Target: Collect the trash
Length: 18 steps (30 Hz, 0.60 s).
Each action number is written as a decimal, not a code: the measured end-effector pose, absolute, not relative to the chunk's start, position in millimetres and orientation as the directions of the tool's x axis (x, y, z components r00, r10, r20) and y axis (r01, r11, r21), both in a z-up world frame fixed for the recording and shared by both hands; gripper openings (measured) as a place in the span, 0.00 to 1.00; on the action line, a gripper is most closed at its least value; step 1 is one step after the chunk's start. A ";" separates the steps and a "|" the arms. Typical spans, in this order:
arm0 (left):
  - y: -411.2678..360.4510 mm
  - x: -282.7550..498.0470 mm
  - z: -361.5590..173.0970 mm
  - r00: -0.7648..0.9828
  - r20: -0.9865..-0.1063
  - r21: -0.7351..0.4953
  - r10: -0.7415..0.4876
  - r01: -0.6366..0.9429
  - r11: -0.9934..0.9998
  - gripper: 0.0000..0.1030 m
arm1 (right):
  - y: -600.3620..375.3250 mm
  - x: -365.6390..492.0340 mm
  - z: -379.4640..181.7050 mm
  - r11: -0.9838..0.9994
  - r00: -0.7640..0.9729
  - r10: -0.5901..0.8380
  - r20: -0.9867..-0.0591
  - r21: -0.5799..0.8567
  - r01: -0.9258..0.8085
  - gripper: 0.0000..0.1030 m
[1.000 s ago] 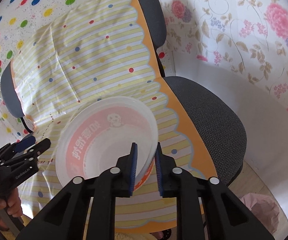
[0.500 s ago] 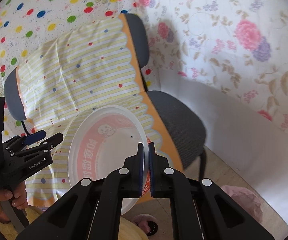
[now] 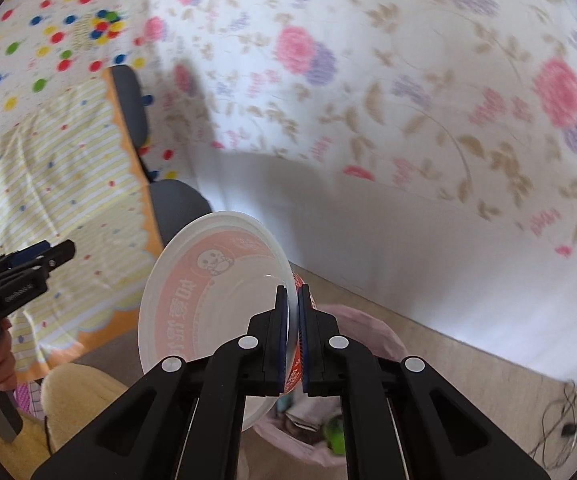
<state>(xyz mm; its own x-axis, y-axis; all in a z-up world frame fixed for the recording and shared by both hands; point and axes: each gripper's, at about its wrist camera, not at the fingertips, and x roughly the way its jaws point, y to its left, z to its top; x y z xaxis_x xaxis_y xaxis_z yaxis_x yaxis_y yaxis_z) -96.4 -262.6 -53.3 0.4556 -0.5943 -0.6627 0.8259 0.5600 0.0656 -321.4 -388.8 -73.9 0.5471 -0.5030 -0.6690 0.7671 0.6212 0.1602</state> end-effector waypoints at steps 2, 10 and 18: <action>-269.1 -106.4 -58.9 0.444 -0.671 0.073 -0.593 0.837 0.543 0.58 | -399.3 -332.4 -86.7 0.591 0.531 -0.503 -0.682 0.177 0.787 0.09; -271.1 -123.0 -68.8 0.436 -0.689 0.085 -0.579 0.842 0.532 0.58 | -410.6 -341.5 -119.5 0.563 0.485 -0.488 -0.726 0.163 0.810 0.38; -258.8 -136.0 -79.4 0.410 -0.719 0.081 -0.562 0.852 0.518 0.58 | -386.9 -347.2 -108.0 0.620 0.490 -0.467 -0.736 0.123 0.775 0.43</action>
<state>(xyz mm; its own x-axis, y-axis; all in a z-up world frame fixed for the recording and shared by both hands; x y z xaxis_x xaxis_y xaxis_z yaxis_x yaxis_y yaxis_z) -136.0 -258.8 -79.4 0.4097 -0.5616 -0.7189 0.8518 0.5176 0.0810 -347.2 -386.9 -108.0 0.4896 -0.4669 -0.7364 0.7752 0.6196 0.1226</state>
